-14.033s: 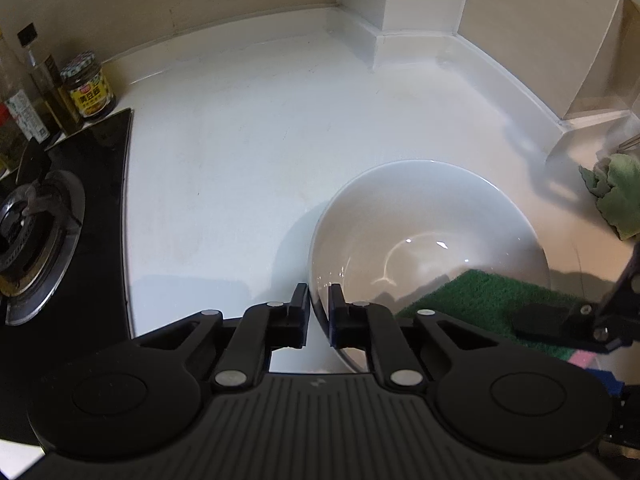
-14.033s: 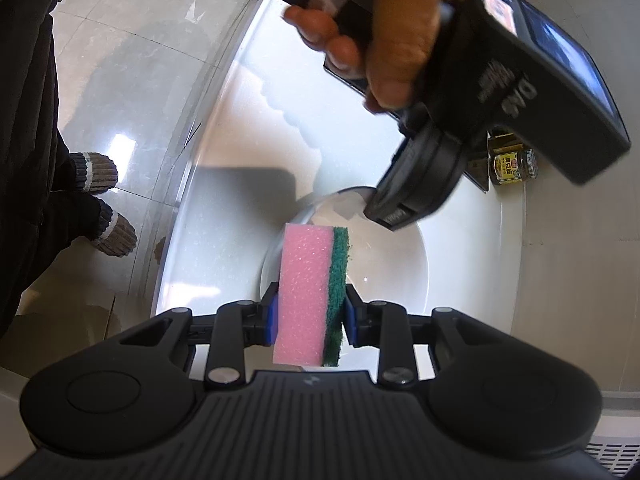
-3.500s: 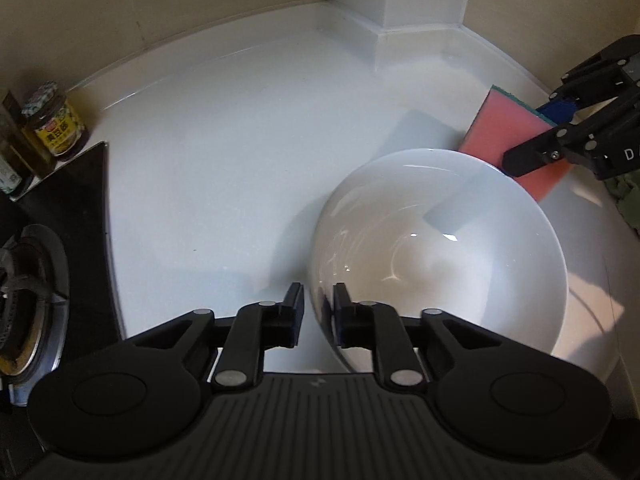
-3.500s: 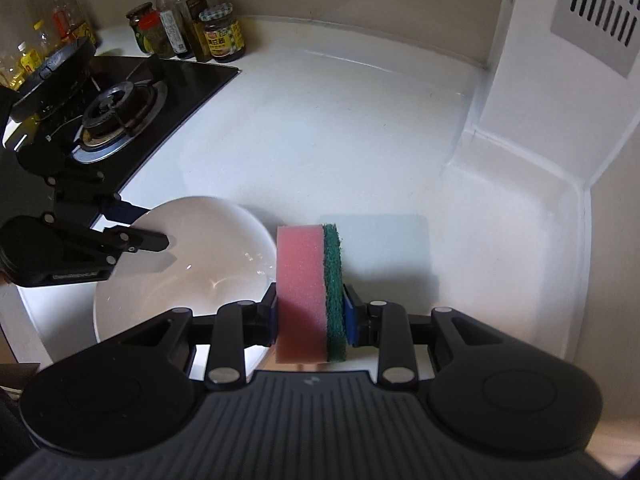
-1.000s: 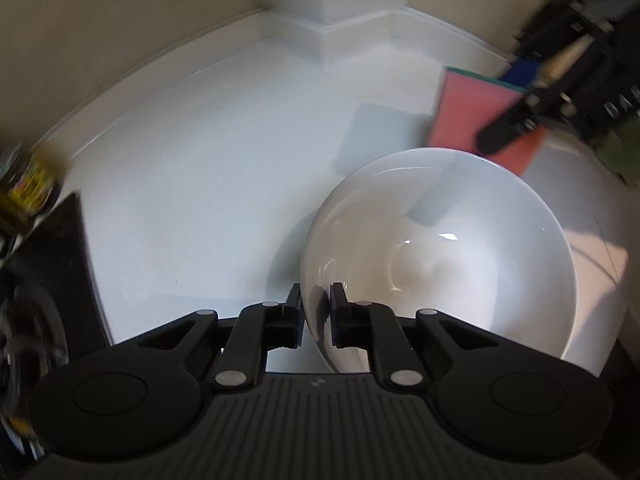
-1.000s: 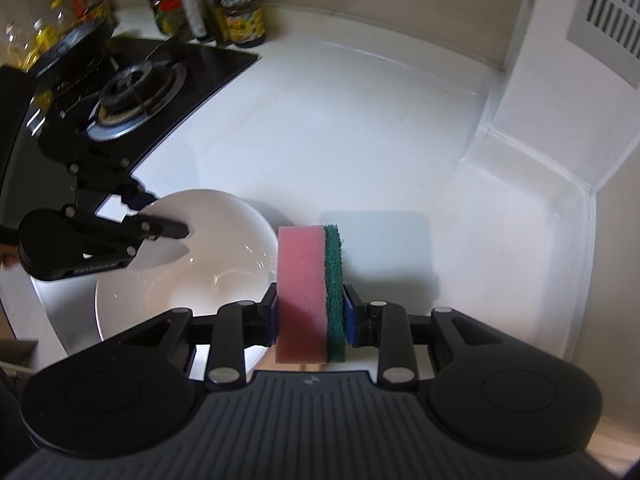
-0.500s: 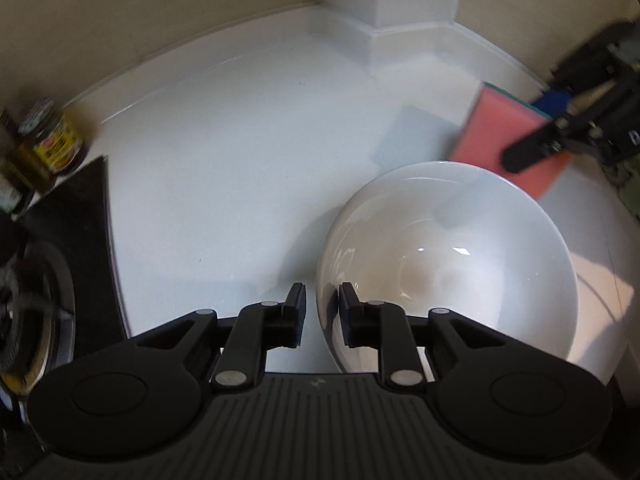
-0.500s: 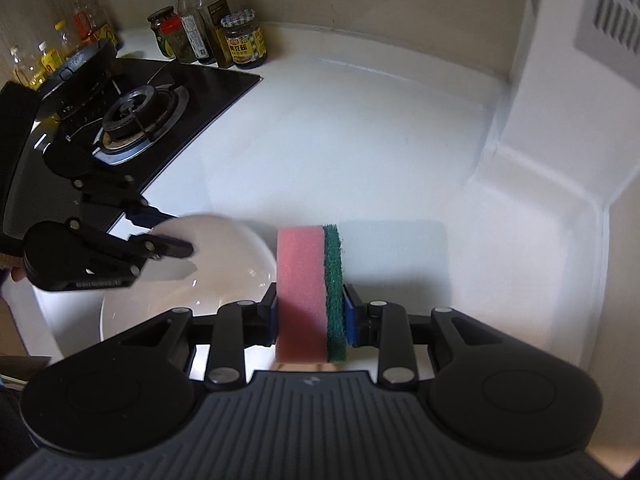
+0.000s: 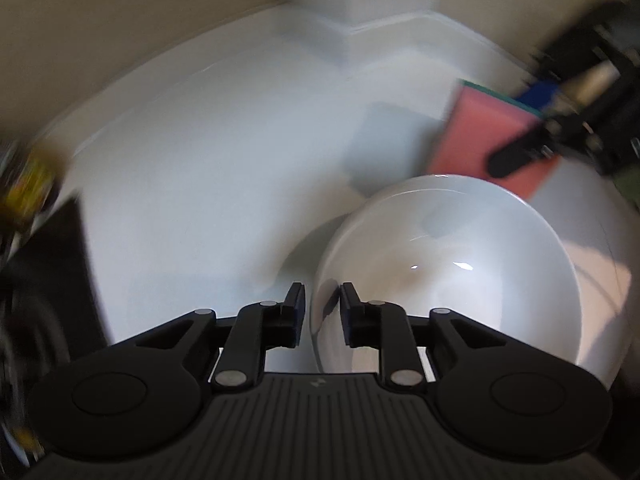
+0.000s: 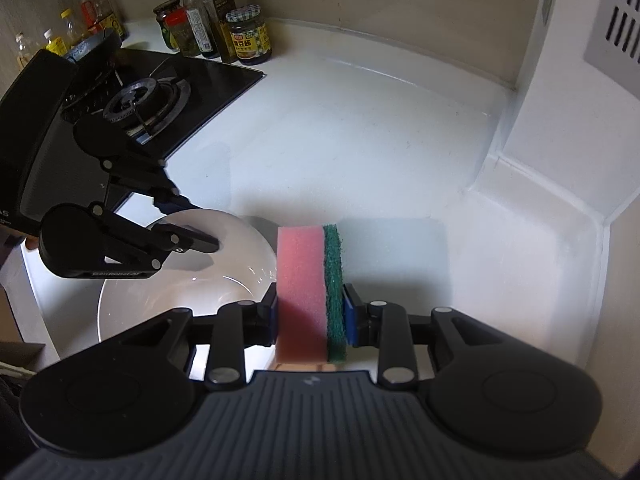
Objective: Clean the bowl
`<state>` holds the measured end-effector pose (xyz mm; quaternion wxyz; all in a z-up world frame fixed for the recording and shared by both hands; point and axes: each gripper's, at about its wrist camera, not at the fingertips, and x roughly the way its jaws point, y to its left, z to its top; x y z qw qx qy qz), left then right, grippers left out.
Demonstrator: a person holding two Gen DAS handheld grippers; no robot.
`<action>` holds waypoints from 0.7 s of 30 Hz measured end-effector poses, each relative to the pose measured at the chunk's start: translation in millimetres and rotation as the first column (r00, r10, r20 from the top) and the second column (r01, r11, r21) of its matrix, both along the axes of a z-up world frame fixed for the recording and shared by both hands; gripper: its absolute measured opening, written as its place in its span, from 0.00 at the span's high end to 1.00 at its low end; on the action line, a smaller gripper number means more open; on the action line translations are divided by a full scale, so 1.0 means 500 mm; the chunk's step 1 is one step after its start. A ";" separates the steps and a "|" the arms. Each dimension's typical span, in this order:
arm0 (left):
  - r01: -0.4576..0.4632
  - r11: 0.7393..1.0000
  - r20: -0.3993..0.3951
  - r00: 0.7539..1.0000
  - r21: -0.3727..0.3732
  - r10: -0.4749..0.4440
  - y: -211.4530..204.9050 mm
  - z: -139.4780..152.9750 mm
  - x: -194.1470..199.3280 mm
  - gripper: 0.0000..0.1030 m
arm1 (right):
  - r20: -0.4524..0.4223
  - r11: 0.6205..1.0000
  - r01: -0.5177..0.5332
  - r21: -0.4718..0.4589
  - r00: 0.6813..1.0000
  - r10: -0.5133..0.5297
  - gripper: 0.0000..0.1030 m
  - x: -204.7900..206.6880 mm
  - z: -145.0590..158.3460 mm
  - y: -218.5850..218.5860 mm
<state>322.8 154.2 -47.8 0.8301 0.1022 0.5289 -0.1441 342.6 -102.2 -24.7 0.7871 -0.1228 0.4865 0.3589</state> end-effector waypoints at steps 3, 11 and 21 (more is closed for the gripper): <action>-0.073 0.997 0.000 0.997 0.011 0.073 0.000 -0.001 -0.029 0.75 | -0.009 1.000 0.015 0.008 1.000 -0.015 0.74 -0.017 -0.004 -0.009; 0.048 0.999 0.046 0.998 0.022 -0.049 -0.017 -0.006 -0.040 0.88 | -0.005 1.000 0.003 -0.008 1.000 -0.003 0.74 -0.023 -0.001 -0.005; 0.220 0.974 0.064 0.973 0.053 -0.224 -0.069 -0.014 0.009 0.84 | 0.032 0.998 0.011 -0.054 0.999 -0.009 0.74 0.007 0.000 0.017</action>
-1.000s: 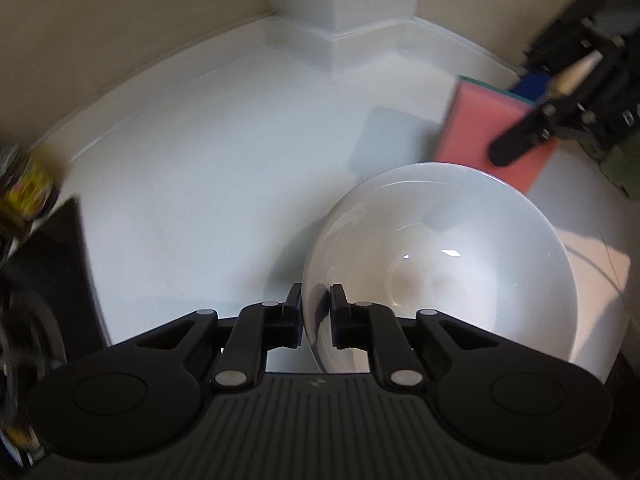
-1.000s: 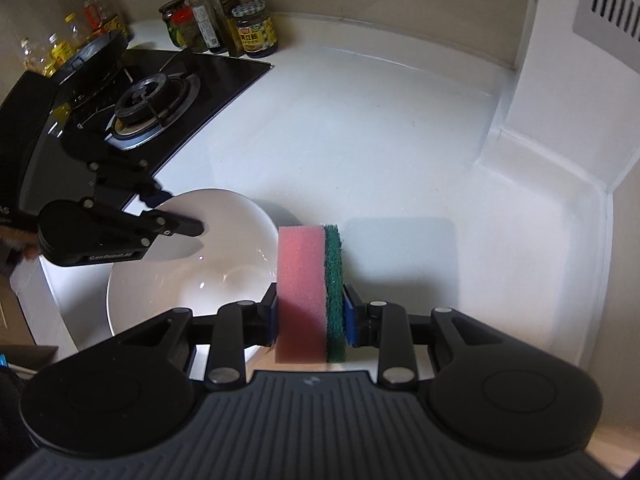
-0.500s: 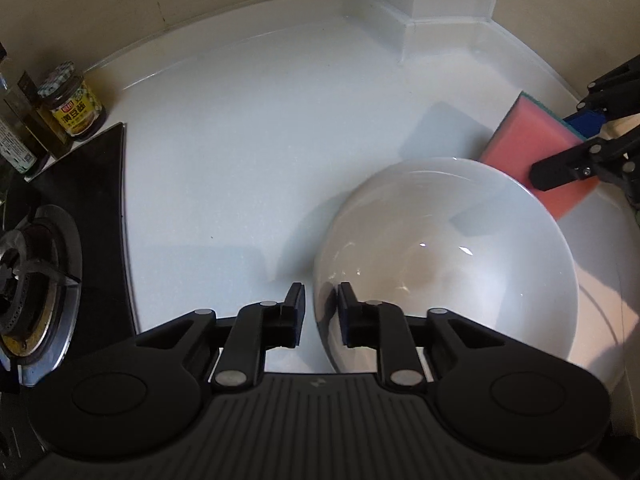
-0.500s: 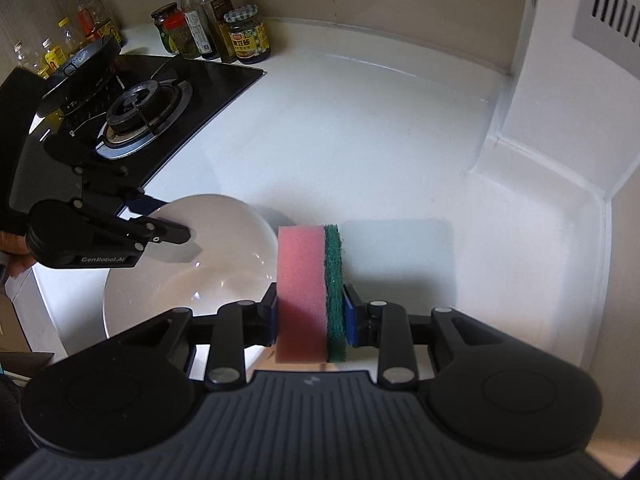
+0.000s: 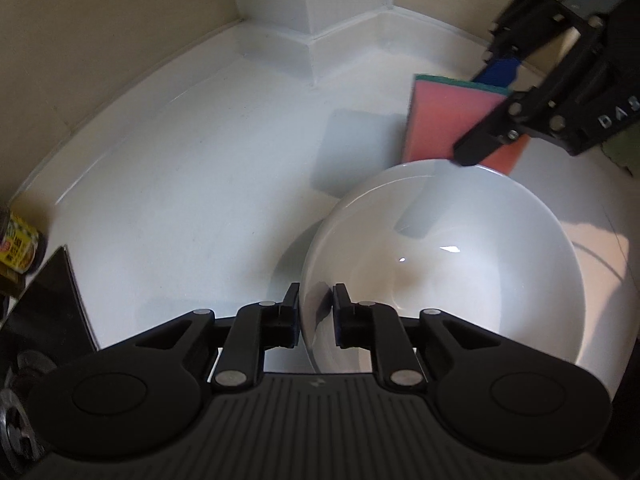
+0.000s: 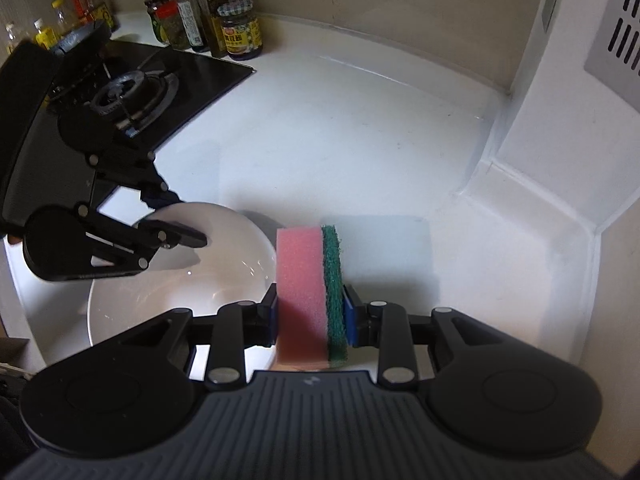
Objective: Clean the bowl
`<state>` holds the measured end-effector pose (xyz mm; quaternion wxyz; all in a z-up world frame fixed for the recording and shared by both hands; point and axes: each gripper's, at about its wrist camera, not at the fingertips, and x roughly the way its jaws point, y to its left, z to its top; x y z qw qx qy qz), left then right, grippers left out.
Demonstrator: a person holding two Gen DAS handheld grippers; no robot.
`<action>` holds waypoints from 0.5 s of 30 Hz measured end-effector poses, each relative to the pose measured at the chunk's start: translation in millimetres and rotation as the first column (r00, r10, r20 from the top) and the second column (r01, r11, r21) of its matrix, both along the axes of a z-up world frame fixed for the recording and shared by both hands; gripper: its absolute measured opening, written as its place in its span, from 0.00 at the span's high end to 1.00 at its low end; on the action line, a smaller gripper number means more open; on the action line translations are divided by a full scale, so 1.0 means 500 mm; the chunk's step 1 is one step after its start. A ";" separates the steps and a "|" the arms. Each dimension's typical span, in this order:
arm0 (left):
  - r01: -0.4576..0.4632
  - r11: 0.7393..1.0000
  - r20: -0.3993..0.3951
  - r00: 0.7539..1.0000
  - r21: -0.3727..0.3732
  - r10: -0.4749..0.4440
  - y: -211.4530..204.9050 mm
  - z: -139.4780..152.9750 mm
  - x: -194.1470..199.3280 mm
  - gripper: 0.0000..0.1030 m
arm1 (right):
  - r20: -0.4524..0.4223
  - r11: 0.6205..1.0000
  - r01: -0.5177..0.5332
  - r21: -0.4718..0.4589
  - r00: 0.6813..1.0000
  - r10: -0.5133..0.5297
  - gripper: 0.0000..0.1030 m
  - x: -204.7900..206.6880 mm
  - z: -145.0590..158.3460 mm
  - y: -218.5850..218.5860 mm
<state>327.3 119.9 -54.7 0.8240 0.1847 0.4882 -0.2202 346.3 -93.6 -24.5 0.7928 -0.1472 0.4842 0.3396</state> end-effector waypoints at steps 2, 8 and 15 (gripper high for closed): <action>-0.090 0.996 -0.003 0.996 -0.003 0.090 0.014 -0.006 -0.002 0.81 | -0.012 1.000 0.017 0.019 1.000 -0.017 0.74 -0.004 0.001 -0.010; -0.190 0.979 -0.005 0.982 -0.077 0.191 0.034 -0.013 -0.034 0.91 | -0.059 0.995 0.071 0.063 0.996 -0.068 0.74 -0.031 -0.003 -0.044; 0.110 0.994 0.034 0.993 -0.025 -0.109 -0.016 -0.021 -0.004 0.90 | -0.040 0.998 0.040 0.042 0.998 -0.038 0.74 -0.011 0.000 -0.038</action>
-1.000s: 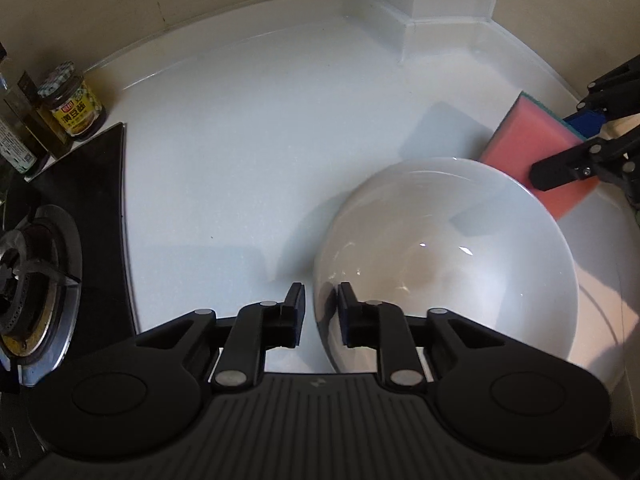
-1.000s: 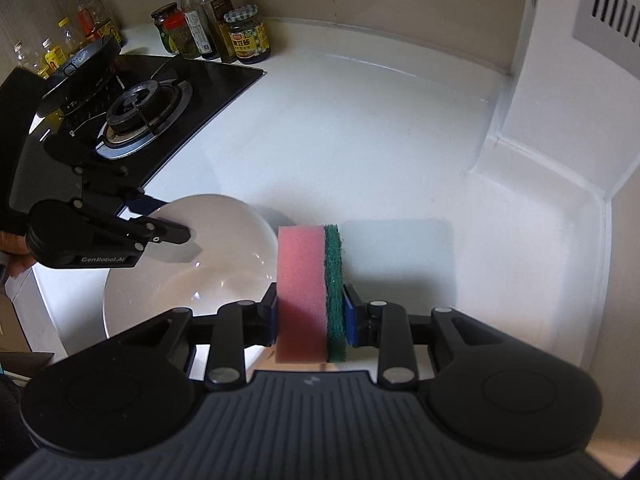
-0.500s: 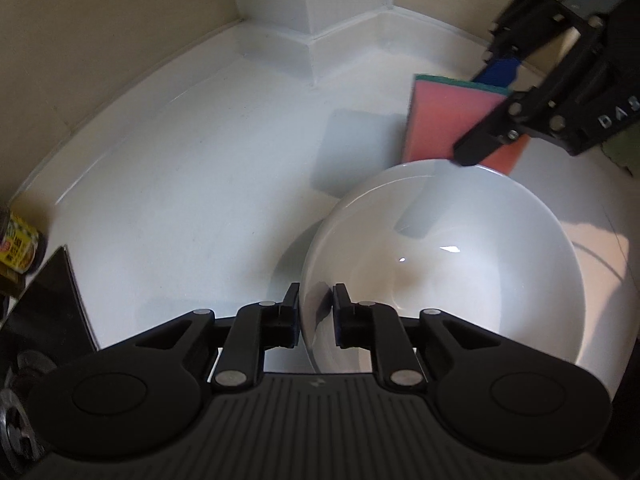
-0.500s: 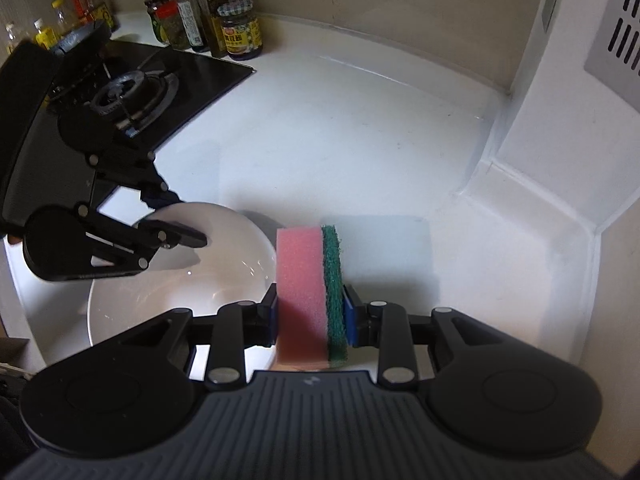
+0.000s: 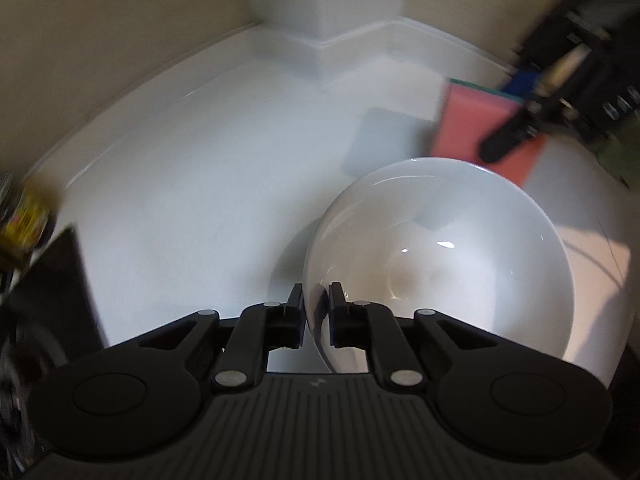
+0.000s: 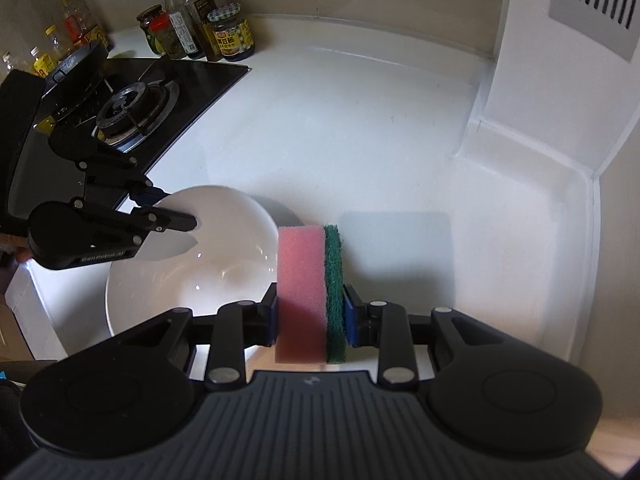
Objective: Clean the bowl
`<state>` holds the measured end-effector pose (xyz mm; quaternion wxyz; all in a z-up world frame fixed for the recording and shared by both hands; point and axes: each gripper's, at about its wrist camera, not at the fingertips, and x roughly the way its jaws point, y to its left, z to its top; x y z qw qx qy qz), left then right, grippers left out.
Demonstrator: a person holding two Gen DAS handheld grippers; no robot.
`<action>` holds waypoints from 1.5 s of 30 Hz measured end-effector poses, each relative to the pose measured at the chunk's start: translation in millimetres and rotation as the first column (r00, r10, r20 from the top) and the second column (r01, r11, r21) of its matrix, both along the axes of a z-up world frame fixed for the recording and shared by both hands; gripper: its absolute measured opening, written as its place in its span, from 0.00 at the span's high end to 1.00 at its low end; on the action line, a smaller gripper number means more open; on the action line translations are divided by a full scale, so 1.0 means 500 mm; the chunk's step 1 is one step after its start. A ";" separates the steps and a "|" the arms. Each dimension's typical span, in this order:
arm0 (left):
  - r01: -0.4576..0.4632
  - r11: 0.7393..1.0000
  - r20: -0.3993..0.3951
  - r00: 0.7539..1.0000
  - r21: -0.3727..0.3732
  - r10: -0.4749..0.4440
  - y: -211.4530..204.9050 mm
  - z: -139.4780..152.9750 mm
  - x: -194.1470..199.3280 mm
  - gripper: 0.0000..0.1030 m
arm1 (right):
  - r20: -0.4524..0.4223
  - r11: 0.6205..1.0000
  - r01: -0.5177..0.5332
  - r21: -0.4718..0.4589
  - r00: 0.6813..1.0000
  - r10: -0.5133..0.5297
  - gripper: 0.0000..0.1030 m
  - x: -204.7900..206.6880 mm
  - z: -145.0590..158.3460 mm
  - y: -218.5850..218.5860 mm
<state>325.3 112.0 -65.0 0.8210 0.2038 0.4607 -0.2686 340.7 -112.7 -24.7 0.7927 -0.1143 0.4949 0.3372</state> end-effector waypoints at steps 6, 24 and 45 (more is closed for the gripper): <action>-0.068 0.997 -0.020 0.997 0.045 0.069 -0.036 0.004 0.018 0.82 | 0.021 1.000 -0.014 -0.013 1.000 0.014 0.74 0.022 -0.002 0.013; 0.023 0.997 0.020 0.999 0.073 -0.025 -0.068 -0.021 -0.004 0.87 | 0.024 1.000 -0.013 -0.021 1.000 0.013 0.74 0.002 0.001 0.002; -0.316 0.949 -0.009 0.949 0.021 0.316 -0.065 -0.007 -0.043 0.90 | 0.007 1.000 -0.014 0.004 1.000 0.014 0.74 -0.015 -0.003 -0.004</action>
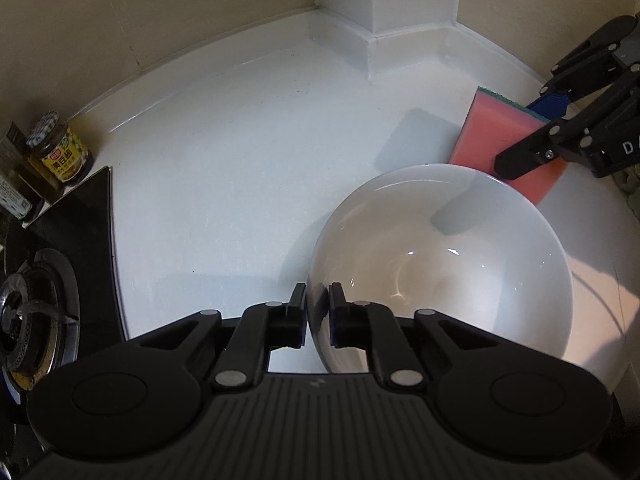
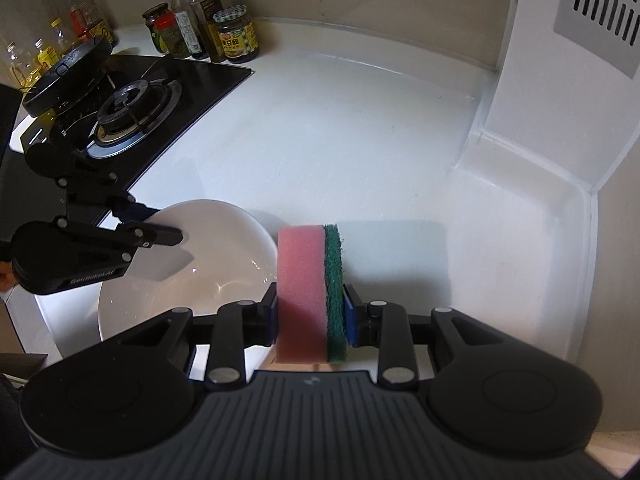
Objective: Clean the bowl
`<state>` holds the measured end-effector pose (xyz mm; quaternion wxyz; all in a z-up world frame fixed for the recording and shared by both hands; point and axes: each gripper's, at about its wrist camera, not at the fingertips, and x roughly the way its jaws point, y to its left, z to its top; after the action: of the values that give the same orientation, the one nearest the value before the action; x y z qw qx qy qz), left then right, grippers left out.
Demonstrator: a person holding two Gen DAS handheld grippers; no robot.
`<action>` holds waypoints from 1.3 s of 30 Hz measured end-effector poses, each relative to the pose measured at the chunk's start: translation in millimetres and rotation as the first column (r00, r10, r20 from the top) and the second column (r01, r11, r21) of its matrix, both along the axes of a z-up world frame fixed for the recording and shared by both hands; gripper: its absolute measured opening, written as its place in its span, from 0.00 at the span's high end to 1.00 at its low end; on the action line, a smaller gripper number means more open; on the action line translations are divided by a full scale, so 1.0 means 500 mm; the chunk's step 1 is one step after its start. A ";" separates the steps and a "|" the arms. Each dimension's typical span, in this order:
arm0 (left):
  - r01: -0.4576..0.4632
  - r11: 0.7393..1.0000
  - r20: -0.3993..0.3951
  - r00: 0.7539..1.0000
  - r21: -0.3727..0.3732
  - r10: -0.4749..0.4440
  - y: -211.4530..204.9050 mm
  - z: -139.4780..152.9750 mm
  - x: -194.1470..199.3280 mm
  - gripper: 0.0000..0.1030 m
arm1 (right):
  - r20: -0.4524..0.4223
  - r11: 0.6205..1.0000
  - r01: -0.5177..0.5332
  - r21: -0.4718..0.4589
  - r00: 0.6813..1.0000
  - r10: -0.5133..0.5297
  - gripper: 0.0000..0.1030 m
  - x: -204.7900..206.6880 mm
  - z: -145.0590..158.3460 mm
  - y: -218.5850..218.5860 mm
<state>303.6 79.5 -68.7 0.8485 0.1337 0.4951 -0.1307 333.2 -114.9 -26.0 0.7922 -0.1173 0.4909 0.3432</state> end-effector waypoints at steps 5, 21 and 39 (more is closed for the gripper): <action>0.016 1.000 0.005 1.000 -0.002 -0.016 0.000 -0.001 -0.001 0.91 | 0.000 1.000 -0.008 -0.004 1.000 0.008 0.74 0.006 0.000 0.006; 0.276 0.961 0.059 0.959 0.029 -0.277 -0.011 -0.008 0.043 0.88 | 0.046 0.998 -0.044 -0.049 0.998 0.047 0.74 0.040 0.002 0.040; 0.176 0.984 0.037 0.984 0.001 -0.176 0.045 0.009 0.002 0.92 | -0.047 0.997 0.069 0.018 0.997 -0.069 0.74 -0.019 0.000 -0.005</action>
<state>304.6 102.1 -64.0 0.8427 0.1786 0.4654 -0.2032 323.5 -117.5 -25.9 0.7931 -0.0846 0.5095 0.3230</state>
